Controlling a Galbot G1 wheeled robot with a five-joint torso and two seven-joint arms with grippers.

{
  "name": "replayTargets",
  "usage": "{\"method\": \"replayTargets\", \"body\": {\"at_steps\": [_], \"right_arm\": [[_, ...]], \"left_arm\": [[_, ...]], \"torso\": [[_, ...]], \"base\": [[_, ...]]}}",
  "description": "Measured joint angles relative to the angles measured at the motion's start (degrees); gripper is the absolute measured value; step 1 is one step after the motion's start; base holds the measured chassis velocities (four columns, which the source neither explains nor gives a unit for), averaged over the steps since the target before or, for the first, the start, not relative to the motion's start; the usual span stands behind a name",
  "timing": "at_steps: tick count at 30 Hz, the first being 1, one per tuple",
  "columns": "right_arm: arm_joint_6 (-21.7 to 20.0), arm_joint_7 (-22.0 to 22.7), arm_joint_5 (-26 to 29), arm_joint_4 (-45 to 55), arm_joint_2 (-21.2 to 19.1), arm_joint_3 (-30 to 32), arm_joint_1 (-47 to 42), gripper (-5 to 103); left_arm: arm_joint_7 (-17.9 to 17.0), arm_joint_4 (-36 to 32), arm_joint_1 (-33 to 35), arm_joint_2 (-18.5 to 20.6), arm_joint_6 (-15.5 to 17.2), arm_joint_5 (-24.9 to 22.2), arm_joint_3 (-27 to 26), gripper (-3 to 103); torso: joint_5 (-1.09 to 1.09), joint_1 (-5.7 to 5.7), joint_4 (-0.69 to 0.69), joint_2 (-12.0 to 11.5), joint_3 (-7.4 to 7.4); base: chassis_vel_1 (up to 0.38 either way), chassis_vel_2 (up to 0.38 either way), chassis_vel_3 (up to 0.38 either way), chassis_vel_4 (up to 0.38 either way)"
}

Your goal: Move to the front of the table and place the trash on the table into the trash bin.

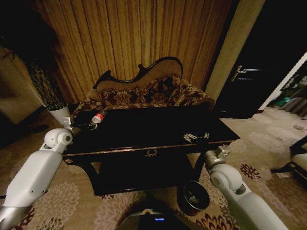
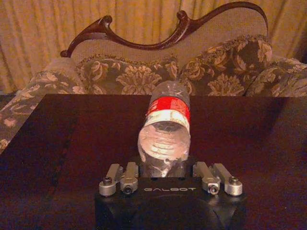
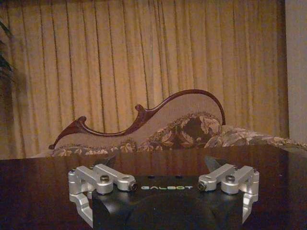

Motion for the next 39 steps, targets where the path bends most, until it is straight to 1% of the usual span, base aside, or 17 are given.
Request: {"method": "replayTargets", "body": {"at_steps": [6,9,16,17,18,19,21,24,25,26,27,30,32,33,35,37,39], "right_arm": [[0.0,0.0,0.0,0.1,0.0,0.1,-0.1,100],[0.0,0.5,0.5,0.6,0.1,0.3,-0.2,100],[0.0,2.0,1.9,1.6,-0.1,0.5,0.0,100],[0.0,2.0,1.9,1.6,-0.1,0.5,0.0,100],[0.0,2.3,3.1,2.3,-0.2,0.9,0.1,100],[0.0,3.1,3.8,2.8,-0.8,1.2,0.3,100],[-0.1,3.3,3.9,2.9,-1.0,1.3,0.2,100],[-0.4,3.6,6.0,4.3,-1.6,1.5,-0.1,100],[-0.4,3.6,6.0,4.3,-1.6,1.5,-0.1,100],[-0.8,3.6,7.0,5.7,-2.1,1.4,0.1,100],[-1.0,3.6,7.2,6.7,-2.6,1.1,0.2,100],[-1.5,3.4,8.3,9.1,-3.7,0.4,0.7,100],[-1.8,3.3,12.2,12.0,-5.6,0.4,1.4,100],[-1.8,3.3,12.2,12.0,-5.6,0.4,1.4,100],[-2.0,3.4,17.1,14.1,-7.5,0.9,2.5,100],[-2.1,3.4,18.1,14.3,-7.8,0.9,2.7,100],[-2.4,3.1,22.8,15.2,-9.6,0.8,4.3,100]], "left_arm": [[0.2,-0.9,0.6,0.0,0.0,-0.1,-0.7,31],[0.6,-1.9,0.9,-0.1,-1.6,0.4,-1.1,30],[2.5,-6.5,1.0,0.5,-6.7,6.3,-1.7,30],[2.5,-6.5,1.0,0.5,-6.7,6.3,-1.7,30],[4.1,-8.2,1.3,0.8,-10.1,9.9,-1.9,30],[5.9,-10.4,2.2,1.4,-15.4,12.4,-2.1,30],[6.5,-11.4,2.4,1.7,-16.4,12.6,-2.3,30],[8.6,-14.6,2.9,2.7,-21.1,13.5,-2.4,30],[8.6,-14.6,2.9,2.7,-21.1,13.5,-2.4,30],[9.4,-16.3,3.4,3.2,-23.8,14.4,-2.3,30],[9.7,-17.4,3.9,3.3,-25.0,15.0,-2.0,30],[9.6,-20.0,5.2,3.8,-27.2,15.7,-1.3,30],[9.1,-23.0,7.4,4.9,-29.1,17.1,-0.6,30],[9.1,-23.0,7.4,4.9,-29.1,17.1,-0.6,30],[8.2,-25.3,9.7,6.2,-31.0,18.8,0.3,30],[8.1,-25.6,9.9,6.3,-31.3,19.1,0.4,30],[7.4,-27.4,10.5,7.1,-33.3,20.8,1.9,30]], "torso": [[0.0,0.0,0.0,0.0,0.0],[0.0,0.0,0.0,0.0,0.0],[0.0,0.0,-0.01,0.0,0.0],[0.0,0.0,-0.01,0.0,0.0],[0.01,0.0,0.0,0.0,0.0],[-0.01,0.0,0.0,0.0,0.0],[0.0,0.0,0.0,0.0,0.0],[0.01,0.0,-0.01,0.0,0.0],[0.01,0.0,-0.01,0.0,0.0],[0.01,0.0,-0.01,0.0,0.0],[0.01,0.0,0.0,0.0,0.0],[0.0,0.0,-0.01,0.0,0.0],[0.0,0.0,0.0,0.0,0.0],[0.0,0.0,0.0,0.0,0.0],[-0.01,0.0,0.01,0.0,-0.01],[-0.01,-0.01,0.01,0.0,-0.01],[0.0,-0.01,0.01,0.0,-0.01]], "base": [[0.0,0.0,0.0,0.0],[0.0,0.0,0.0,0.0],[0.0,0.0,0.0,0.0],[0.0,0.0,0.0,0.0],[0.0,0.0,0.0,0.0],[0.0,0.0,0.0,0.0],[0.0,0.0,0.0,0.0],[0.0,0.0,0.0,0.0],[0.0,0.0,0.0,0.0],[0.0,0.0,0.0,0.0],[0.0,0.0,0.0,0.0],[0.0,0.0,0.0,0.0],[0.0,0.0,0.0,0.0],[0.0,0.0,0.0,0.0],[0.0,0.0,0.0,0.0],[0.0,0.0,0.0,0.0],[0.0,0.0,0.0,0.0]]}}
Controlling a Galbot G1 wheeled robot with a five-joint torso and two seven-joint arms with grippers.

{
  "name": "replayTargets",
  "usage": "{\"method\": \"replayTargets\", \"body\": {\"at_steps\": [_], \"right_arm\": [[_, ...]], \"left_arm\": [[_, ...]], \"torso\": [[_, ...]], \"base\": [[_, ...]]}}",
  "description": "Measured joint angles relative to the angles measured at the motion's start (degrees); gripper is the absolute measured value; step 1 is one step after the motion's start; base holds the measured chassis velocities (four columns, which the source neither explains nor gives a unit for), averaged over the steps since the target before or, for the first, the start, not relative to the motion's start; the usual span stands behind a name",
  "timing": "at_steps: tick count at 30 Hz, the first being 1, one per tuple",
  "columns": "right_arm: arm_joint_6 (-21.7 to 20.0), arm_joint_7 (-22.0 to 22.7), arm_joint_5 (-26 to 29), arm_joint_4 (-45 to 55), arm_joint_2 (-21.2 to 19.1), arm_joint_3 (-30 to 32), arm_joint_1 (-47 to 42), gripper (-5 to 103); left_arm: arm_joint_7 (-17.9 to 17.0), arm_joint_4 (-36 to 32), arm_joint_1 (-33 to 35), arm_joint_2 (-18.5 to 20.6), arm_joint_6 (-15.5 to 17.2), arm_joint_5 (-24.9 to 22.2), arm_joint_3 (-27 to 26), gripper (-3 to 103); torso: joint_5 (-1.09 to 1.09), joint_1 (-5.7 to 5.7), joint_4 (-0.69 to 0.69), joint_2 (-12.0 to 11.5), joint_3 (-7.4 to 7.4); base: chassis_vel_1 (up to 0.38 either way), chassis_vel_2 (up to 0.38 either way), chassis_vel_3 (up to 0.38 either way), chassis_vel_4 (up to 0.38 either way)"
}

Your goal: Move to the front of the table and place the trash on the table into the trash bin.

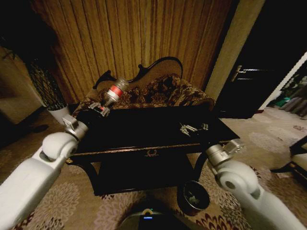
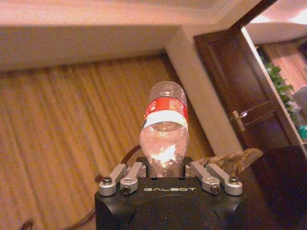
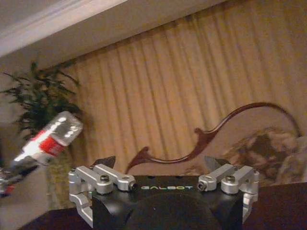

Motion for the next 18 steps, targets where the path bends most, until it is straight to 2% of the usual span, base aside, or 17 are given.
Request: {"method": "replayTargets", "body": {"at_steps": [3,4,8,9,12,16,18], "right_arm": [[-0.6,-2.3,5.2,-0.7,-1.2,-1.1,1.9,100],[-0.6,-2.3,5.2,-0.7,-1.2,-1.1,1.9,100],[-1.3,-7.4,13.4,-3.4,-3.1,-2.4,5.5,100],[-1.3,-7.4,13.4,-3.4,-3.1,-2.4,5.5,100],[-1.9,-9.5,18.3,-5.5,-4.2,-3.2,9.0,100],[-2.3,-10.5,19.7,-7.6,-4.8,-4.2,12.0,100],[-2.4,-11.6,21.0,-9.7,-5.1,-4.9,14.9,100]], "left_arm": [[-0.1,-0.9,-2.4,0.1,-2.5,1.2,3.4,30],[-0.1,-0.9,-2.4,0.1,-2.5,1.2,3.4,30],[0.9,-0.2,-6.9,-1.0,-6.3,3.6,10.9,30],[0.9,-0.2,-6.9,-1.0,-6.3,3.6,10.9,30],[1.9,1.6,-10.8,-2.9,-7.0,4.5,16.0,30],[1.8,3.8,-14.3,-4.9,-7.1,4.5,19.9,30],[1.8,5.4,-18.7,-6.3,-7.1,4.5,23.8,30]], "torso": [[0.02,0.0,-0.02,0.0,0.0],[0.02,0.0,-0.02,0.0,0.0],[0.01,0.0,-0.02,0.0,0.0],[0.01,0.0,-0.02,0.0,0.0],[0.01,0.0,-0.01,0.0,0.01],[0.0,0.01,-0.01,0.0,0.01],[0.01,0.01,-0.02,0.0,0.01]], "base": [[0.0,0.0,0.0,0.0],[0.0,0.0,0.0,0.0],[0.0,0.0,0.0,0.0],[0.0,0.0,0.0,0.0],[0.0,0.0,0.0,0.0],[0.0,0.0,0.0,0.0],[0.0,0.0,0.0,0.0]]}}
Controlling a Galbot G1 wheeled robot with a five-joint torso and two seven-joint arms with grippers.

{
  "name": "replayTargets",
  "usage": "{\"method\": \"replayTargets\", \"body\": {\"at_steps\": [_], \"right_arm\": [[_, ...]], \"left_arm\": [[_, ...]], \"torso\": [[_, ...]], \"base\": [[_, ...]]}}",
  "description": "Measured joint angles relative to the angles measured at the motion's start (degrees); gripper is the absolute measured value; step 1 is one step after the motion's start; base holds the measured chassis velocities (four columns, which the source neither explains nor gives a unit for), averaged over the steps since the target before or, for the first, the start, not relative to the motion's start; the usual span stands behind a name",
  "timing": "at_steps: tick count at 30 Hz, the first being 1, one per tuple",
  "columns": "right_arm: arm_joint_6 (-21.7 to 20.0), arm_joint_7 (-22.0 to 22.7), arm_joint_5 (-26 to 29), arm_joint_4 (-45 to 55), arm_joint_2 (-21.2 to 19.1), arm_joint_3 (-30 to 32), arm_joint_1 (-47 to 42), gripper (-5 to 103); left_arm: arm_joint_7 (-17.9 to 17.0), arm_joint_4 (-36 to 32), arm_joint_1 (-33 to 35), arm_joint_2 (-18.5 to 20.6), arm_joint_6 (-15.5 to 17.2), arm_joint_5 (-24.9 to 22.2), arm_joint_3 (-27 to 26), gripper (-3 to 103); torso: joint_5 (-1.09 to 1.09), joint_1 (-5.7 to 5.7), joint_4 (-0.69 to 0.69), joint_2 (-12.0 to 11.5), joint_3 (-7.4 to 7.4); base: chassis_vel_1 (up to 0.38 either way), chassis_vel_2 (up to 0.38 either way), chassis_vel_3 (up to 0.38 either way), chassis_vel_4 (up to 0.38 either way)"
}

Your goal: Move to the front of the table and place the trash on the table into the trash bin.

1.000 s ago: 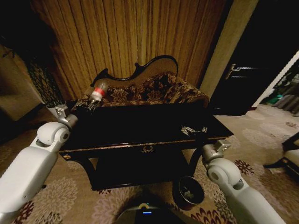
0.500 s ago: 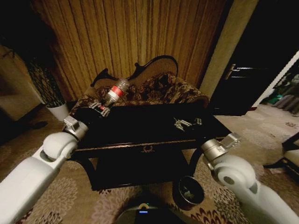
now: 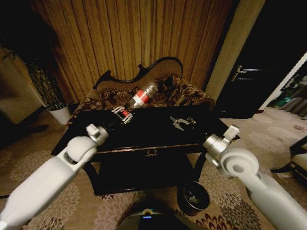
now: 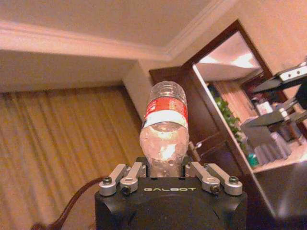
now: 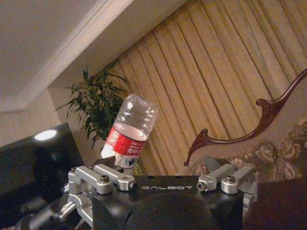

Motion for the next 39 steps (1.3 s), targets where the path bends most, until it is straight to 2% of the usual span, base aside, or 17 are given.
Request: {"method": "replayTargets", "body": {"at_steps": [5,10,25,39], "right_arm": [[-0.3,-0.9,0.2,-3.1,0.3,-1.2,3.7,100],[-0.4,-0.9,0.0,-4.7,0.9,-1.9,5.4,100],[-0.7,-0.8,-0.2,-2.8,1.6,-1.8,6.1,100],[-0.8,-0.7,-0.9,-1.1,1.0,-0.6,4.6,100]], "left_arm": [[0.0,1.3,-6.1,-1.7,0.4,-0.1,5.1,30],[-0.7,1.4,-8.3,-3.3,1.6,-0.3,8.4,29],[-0.7,-0.9,-9.1,-1.8,2.9,-0.3,11.2,29],[-1.1,-2.4,-13.0,-1.5,3.4,-0.7,16.3,29]], "torso": [[0.01,0.0,0.0,0.0,0.0],[-0.01,0.0,0.0,0.0,0.0],[-0.02,0.0,0.01,0.0,-0.01],[-0.01,0.0,0.0,0.0,-0.01]], "base": [[0.0,0.0,0.0,0.0],[0.0,0.0,0.0,0.0],[0.0,0.0,0.0,0.0],[0.0,0.0,0.0,0.0]]}}
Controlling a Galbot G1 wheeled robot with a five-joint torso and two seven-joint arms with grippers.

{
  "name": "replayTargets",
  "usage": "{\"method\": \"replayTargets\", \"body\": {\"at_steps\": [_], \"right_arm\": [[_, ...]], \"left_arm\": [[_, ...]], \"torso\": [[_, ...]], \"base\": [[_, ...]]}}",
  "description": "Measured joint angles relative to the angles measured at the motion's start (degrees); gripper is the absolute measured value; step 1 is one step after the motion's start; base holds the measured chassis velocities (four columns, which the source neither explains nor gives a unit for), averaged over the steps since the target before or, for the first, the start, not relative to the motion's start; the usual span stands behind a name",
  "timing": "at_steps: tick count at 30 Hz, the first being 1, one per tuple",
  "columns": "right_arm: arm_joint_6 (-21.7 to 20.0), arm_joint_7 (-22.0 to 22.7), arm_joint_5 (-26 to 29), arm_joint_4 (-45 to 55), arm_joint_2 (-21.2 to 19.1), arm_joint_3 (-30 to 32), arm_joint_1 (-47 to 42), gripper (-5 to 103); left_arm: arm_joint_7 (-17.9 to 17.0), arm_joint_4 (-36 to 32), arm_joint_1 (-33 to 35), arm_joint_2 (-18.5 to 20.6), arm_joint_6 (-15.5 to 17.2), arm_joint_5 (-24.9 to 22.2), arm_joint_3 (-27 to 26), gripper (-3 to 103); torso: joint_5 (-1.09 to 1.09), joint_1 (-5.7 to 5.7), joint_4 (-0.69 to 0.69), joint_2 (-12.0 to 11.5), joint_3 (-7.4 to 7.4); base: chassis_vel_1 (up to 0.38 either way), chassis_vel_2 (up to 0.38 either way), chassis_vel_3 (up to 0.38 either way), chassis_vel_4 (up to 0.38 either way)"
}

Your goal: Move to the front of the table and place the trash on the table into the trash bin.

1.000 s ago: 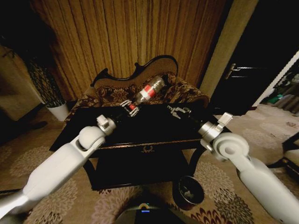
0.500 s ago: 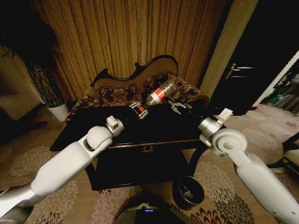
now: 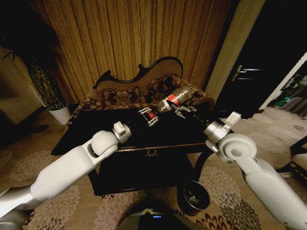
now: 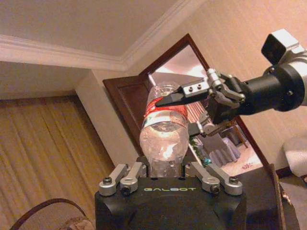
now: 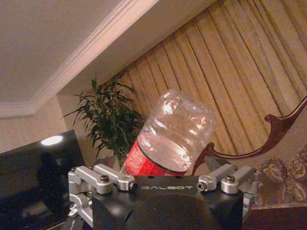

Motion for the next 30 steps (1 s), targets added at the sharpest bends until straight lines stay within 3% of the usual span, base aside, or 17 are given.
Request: {"method": "replayTargets", "body": {"at_steps": [2,6,10,12,15,22,25,27,29,30], "right_arm": [[0.0,0.0,-0.1,0.0,0.0,0.0,-0.1,101],[0.0,-0.1,-0.2,0.0,0.1,0.1,-0.1,91],[0.1,-0.1,-0.2,-0.1,0.3,0.1,-0.1,70],[0.1,-0.1,-0.2,-0.1,0.3,0.0,-0.1,70],[0.1,-0.3,-0.2,0.0,0.3,0.2,-0.3,56],[0.1,-0.5,-0.3,0.6,0.1,0.7,-1.2,43],[0.2,-0.6,-0.4,1.1,-0.1,1.1,-1.5,37],[0.3,-0.6,-0.4,1.2,-0.1,1.2,-1.6,33],[0.4,-0.6,-0.4,1.3,-0.1,1.4,-1.8,27],[0.4,-0.6,-0.4,1.3,-0.1,1.4,-1.8,27]], "left_arm": [[0.0,0.0,0.0,0.0,0.0,0.0,0.0,29],[0.0,0.0,0.3,0.1,0.0,0.0,0.2,29],[-0.2,-0.1,0.6,0.2,0.0,0.0,0.4,29],[-0.2,-0.1,0.6,0.3,0.0,-0.1,0.5,29],[-0.1,-0.1,0.7,0.4,-0.1,-0.1,0.6,29],[-0.9,-0.6,1.2,0.4,0.4,-0.1,0.7,26],[-1.7,-1.4,1.8,0.5,1.5,-0.6,0.5,40],[-1.7,-1.4,1.9,0.5,1.6,-0.7,0.5,40],[-1.8,-1.6,2.4,0.8,1.6,-0.7,0.1,51],[-1.8,-1.6,2.4,0.8,1.6,-0.7,0.1,51]], "torso": [[0.0,0.0,0.0,0.0,0.0],[0.0,0.0,0.0,0.0,0.0],[0.0,0.0,0.0,0.0,0.0],[0.0,0.0,0.01,0.0,0.0],[0.0,0.0,0.0,0.0,0.0],[0.0,0.0,0.0,0.0,0.0],[0.0,0.0,0.01,0.0,0.0],[0.0,-0.01,0.0,0.0,0.0],[0.0,-0.01,0.0,0.0,0.0],[0.0,-0.01,0.0,0.0,0.0]], "base": [[0.0,0.0,0.0,0.0],[0.0,0.0,0.0,0.0],[0.0,0.0,0.0,0.0],[0.0,0.0,0.0,0.0],[0.0,0.0,0.0,0.0],[0.0,0.0,0.0,0.0],[0.0,0.0,0.0,0.0],[0.0,0.0,0.0,0.0],[0.0,0.0,0.0,0.0],[0.0,0.0,0.0,0.0]]}}
